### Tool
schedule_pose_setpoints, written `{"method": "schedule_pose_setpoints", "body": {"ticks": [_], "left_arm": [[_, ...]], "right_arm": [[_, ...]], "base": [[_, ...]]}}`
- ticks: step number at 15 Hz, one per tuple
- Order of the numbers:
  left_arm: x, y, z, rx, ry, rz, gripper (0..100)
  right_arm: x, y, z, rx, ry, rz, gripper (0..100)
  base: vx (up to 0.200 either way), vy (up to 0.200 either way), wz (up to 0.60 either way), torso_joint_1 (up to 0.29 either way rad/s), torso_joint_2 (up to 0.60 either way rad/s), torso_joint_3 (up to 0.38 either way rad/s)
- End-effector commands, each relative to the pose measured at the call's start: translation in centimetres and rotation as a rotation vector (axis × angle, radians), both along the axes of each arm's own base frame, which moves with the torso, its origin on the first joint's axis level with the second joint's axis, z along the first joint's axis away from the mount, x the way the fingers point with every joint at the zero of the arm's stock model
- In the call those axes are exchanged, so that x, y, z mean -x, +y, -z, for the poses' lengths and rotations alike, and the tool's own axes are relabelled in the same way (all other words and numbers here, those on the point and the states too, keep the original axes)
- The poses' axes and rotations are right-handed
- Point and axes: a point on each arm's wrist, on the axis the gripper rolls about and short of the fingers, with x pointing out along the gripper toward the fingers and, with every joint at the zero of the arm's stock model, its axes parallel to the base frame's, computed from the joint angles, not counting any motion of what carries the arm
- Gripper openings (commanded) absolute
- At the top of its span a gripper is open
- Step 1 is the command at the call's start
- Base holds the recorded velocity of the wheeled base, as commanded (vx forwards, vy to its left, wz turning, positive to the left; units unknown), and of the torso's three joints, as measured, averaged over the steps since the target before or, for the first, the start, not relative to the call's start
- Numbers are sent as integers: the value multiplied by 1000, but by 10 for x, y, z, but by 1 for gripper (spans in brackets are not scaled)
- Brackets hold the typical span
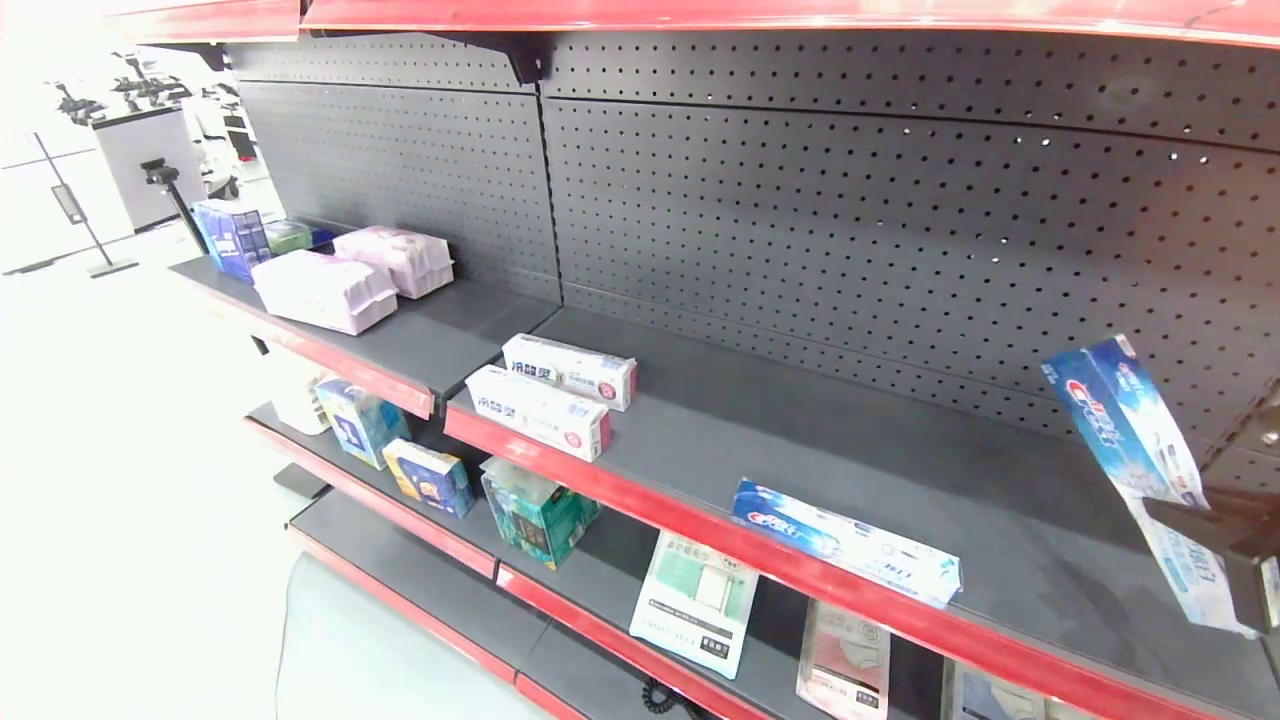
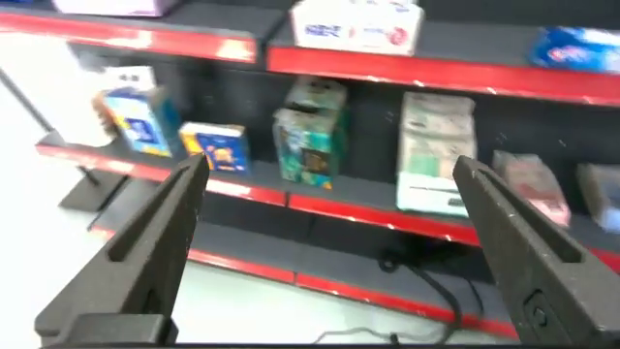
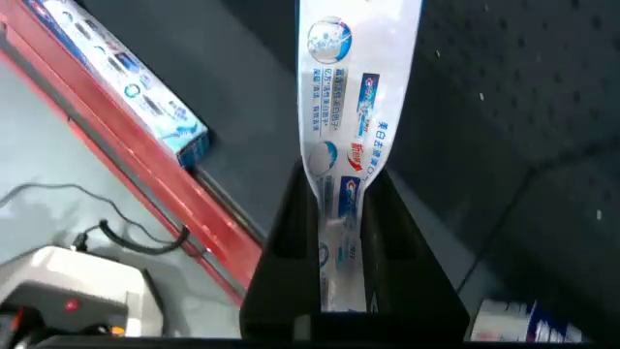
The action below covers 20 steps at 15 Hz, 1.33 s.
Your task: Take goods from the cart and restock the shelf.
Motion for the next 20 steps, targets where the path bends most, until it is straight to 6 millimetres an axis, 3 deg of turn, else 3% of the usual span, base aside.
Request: {"method": "schedule_pose_setpoints", "body": {"ticks": [1, 5, 8, 12, 17, 20], "left_arm": [[1, 0, 0, 27, -5, -36, 100], [1, 0, 1, 40, -2, -42, 100], [1, -2, 1, 40, 3, 110, 100], [-2, 0, 2, 61, -17, -13, 100], [-1, -1, 3, 57, -17, 43, 100], [-3, -3, 4, 55, -38, 88, 100]], "right_arm": [[-50, 2, 10, 63, 78, -151, 0], [-103, -4, 22, 148, 126, -252, 0], [-130, -3, 31, 184, 147, -292, 0], [-135, 5, 35, 203, 157, -329, 0], [-135, 28, 45, 227, 195, -393, 0], [-141, 27, 45, 239, 185, -400, 0]], "base": [[0, 0, 0, 0, 0, 0], [0, 0, 0, 0, 0, 0], [0, 0, 0, 0, 0, 0], [0, 0, 0, 0, 0, 0], [0, 0, 0, 0, 0, 0], [0, 0, 0, 0, 0, 0]]}}
